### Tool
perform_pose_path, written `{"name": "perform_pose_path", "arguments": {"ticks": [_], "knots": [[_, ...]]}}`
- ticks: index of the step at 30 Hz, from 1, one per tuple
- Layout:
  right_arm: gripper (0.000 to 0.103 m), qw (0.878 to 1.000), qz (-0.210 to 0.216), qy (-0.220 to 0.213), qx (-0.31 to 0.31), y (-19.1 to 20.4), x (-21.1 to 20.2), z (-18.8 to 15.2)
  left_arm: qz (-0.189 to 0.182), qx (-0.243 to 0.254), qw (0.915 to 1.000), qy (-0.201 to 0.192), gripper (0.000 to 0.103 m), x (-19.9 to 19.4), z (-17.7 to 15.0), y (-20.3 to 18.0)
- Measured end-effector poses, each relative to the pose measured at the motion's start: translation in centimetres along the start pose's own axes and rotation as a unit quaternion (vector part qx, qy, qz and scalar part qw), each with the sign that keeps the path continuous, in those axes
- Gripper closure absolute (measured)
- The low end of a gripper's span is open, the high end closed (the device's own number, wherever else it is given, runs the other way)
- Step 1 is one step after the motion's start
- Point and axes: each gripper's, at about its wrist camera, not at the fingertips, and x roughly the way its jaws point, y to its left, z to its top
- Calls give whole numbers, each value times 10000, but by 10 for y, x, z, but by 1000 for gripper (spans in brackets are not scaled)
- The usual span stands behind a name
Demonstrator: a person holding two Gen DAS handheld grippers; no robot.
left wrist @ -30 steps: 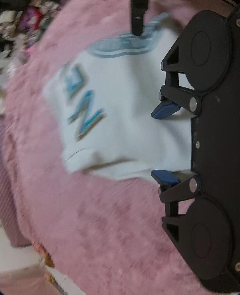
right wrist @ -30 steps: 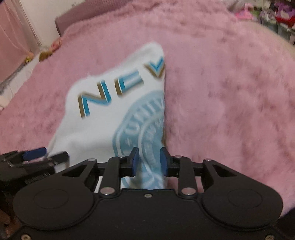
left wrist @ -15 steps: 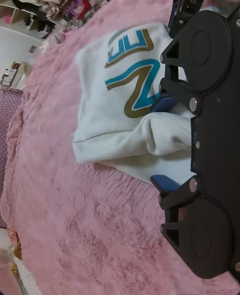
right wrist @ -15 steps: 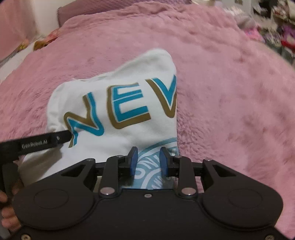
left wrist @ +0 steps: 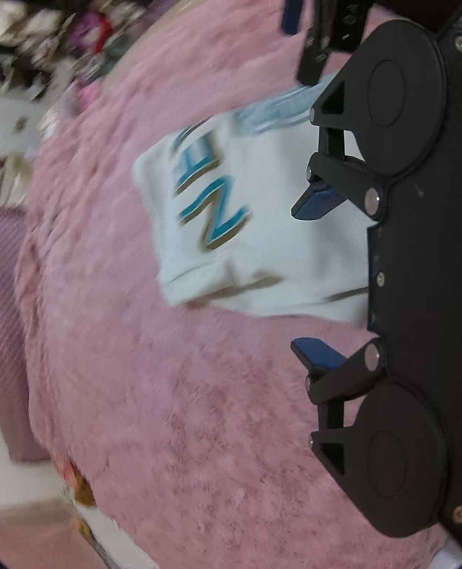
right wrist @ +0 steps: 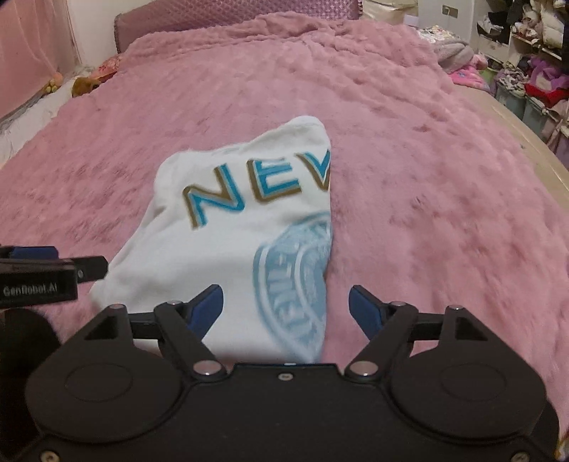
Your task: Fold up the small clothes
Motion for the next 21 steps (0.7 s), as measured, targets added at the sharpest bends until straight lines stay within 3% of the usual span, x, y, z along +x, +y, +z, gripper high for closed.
{"name": "perform_pose_path", "arguments": {"ticks": [4, 8, 15, 21], "knots": [[28, 9995, 110, 161, 252, -3, -36, -26, 198, 205, 9996, 16, 28, -36, -25, -3], [28, 9993, -26, 139, 345, -4, -61, -41, -111, -110, 9999, -29, 28, -61, -45, 6], [28, 9996, -51, -12, 295, 0, -72, -37, -115, -127, 9994, -303, 28, -88, -46, 6], [28, 9997, 0, -123, 234, 7, -82, -36, -138, -169, 9993, -317, 28, -93, -46, 6]]}}
